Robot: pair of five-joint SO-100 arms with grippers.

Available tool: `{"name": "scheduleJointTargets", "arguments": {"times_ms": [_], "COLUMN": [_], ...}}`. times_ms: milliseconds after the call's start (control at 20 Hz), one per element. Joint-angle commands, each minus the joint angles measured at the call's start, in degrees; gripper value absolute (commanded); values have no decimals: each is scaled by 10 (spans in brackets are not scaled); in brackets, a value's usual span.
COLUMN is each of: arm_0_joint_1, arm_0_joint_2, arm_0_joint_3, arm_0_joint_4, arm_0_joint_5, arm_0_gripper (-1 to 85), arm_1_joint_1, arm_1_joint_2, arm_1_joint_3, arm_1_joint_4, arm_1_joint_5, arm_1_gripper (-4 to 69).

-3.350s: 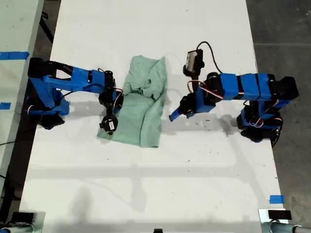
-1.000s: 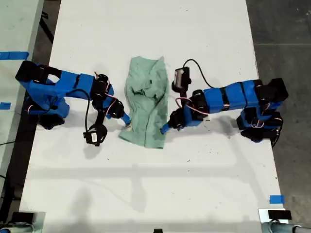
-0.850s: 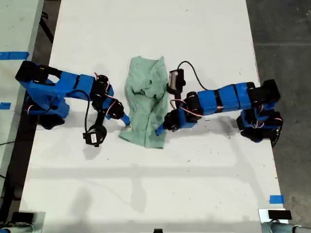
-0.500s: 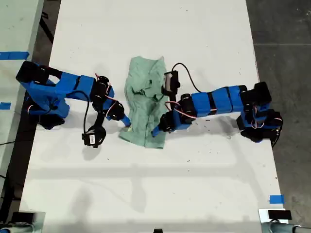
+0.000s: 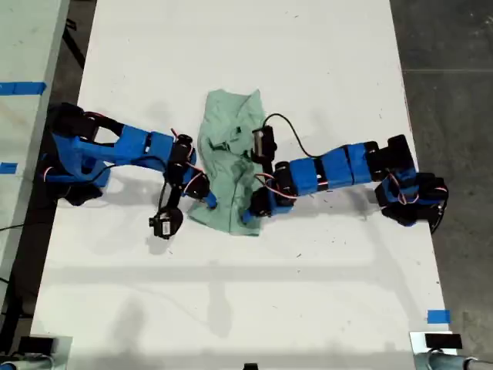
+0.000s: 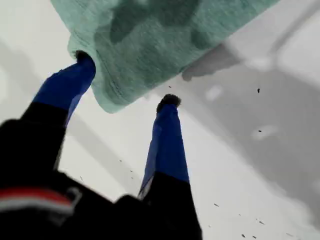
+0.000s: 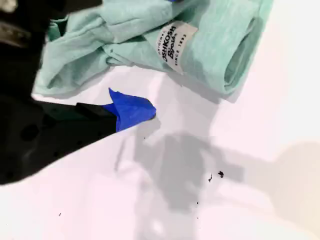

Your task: Fold tshirt

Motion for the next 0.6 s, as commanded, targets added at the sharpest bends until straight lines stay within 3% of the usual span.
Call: {"name": "scheduleJointTargets", "arguments": {"times_ms": [0, 100, 250, 350, 450, 500, 550], "arm_0_joint_1": [-28, -34, -32, -25, -16, -11, -7], "arm_0_joint_2": [-33, -57, -87, -87, -86, -86, -86], "arm_0_joint_3": [19, 57, 57, 48, 31, 18, 6], "arm_0_joint_4": [-64, -125, -152, -158, -156, -155, -152], "arm_0_joint_5": [8, 2, -16, -18, -22, -22, -25], "arm_0_gripper": [292, 277, 89, 10, 0, 0, 0], "arm_1_joint_1": [19, 24, 25, 22, 18, 16, 11], "arm_1_joint_2": [-32, -75, -121, -125, -126, -123, -117], "arm_1_joint_3": [-67, -76, -91, -91, -93, -95, -96], "arm_1_joint_4": [-37, -63, -74, -74, -68, -60, -57], "arm_1_joint_5": [-18, -18, -10, -4, -4, 0, -4], "arm_1_gripper": [257, 258, 220, 102, 70, -18, -18]}}
